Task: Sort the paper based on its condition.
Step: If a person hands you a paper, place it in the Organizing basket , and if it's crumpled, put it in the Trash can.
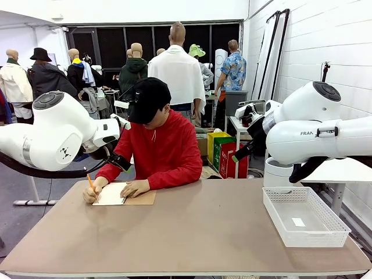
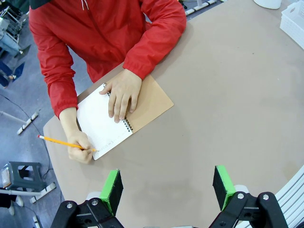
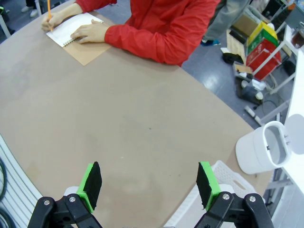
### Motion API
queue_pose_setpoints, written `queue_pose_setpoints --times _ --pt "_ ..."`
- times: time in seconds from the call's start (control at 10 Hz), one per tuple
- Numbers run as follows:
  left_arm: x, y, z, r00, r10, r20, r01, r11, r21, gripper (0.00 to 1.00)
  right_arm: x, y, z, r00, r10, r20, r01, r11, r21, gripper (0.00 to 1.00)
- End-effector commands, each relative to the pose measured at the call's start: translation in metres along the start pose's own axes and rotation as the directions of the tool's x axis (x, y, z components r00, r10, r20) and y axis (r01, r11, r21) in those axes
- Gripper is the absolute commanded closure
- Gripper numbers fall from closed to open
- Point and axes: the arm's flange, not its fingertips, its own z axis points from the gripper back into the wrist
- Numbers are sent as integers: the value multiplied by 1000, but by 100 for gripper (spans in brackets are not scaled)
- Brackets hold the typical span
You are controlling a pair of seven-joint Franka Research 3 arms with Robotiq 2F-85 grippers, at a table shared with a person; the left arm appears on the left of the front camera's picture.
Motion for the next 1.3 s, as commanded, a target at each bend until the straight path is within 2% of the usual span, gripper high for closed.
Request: queue_pose_setpoints --times 0.0,1.2 --pt "0 0 0 1000 0 -1 0 1000 1 0 -1 -1 0 1000 -2 -2 2 1000 4 0" --pt "0 0 0 1000 0 -1 0 1000 1 0 -1 -1 0 1000 -2 -2 2 1000 4 0"
